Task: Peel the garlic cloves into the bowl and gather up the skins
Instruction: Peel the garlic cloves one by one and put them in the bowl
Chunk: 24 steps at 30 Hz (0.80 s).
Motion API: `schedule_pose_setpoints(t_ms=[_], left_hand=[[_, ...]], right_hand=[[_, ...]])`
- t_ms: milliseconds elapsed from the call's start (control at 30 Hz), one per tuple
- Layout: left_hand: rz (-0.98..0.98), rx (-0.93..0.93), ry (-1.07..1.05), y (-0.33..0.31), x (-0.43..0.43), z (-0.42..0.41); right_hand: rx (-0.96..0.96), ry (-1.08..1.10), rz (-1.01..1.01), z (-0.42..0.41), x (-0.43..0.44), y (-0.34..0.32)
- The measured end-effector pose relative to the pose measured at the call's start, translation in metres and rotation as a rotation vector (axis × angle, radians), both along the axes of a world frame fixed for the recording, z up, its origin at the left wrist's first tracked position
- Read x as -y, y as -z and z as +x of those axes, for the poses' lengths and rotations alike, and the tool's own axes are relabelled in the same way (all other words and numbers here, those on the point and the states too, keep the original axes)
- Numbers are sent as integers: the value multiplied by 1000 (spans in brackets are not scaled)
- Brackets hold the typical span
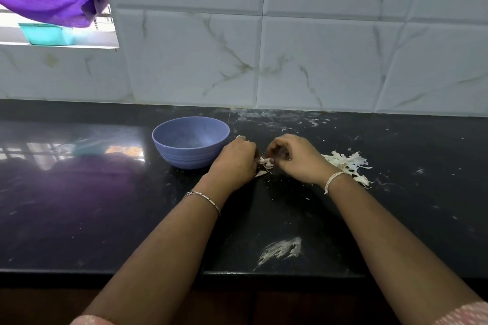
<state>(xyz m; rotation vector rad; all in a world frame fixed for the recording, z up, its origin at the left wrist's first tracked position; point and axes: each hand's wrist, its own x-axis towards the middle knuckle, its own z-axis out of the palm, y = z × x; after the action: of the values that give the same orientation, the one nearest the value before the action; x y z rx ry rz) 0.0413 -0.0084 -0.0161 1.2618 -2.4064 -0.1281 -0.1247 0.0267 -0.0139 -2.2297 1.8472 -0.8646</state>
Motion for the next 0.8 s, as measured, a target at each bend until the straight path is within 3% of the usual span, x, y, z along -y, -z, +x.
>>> schedule_pose_setpoints(t_ms=[100,200,333,433,533,600,733,800], left_hand=[[32,-218,-2,-3,0,-3],[249,-587,32,-4,-2,-9],[557,-957,114,-6,-9,-14],[614,-1087,164,-6,-12,-18],[551,-1057,176,-4,-8,-20],[424,-910,154,0,-2,-19],[162,-506,85,6,0,-15],[120,-446,74,8,0,-13]], right_hand=[[329,47,-23,-3,-2,-5],[763,-56,124,-1,-7,-10],[1093,-94,155,2,-11,-14],[1268,-83,205,4,-12,-14],[1282,-86,202,3,-10,-13],[1228,-56,175,1,-8,-13],[878,54,94,-5,-5,-11],[705,79,89,-10,-7,-12]])
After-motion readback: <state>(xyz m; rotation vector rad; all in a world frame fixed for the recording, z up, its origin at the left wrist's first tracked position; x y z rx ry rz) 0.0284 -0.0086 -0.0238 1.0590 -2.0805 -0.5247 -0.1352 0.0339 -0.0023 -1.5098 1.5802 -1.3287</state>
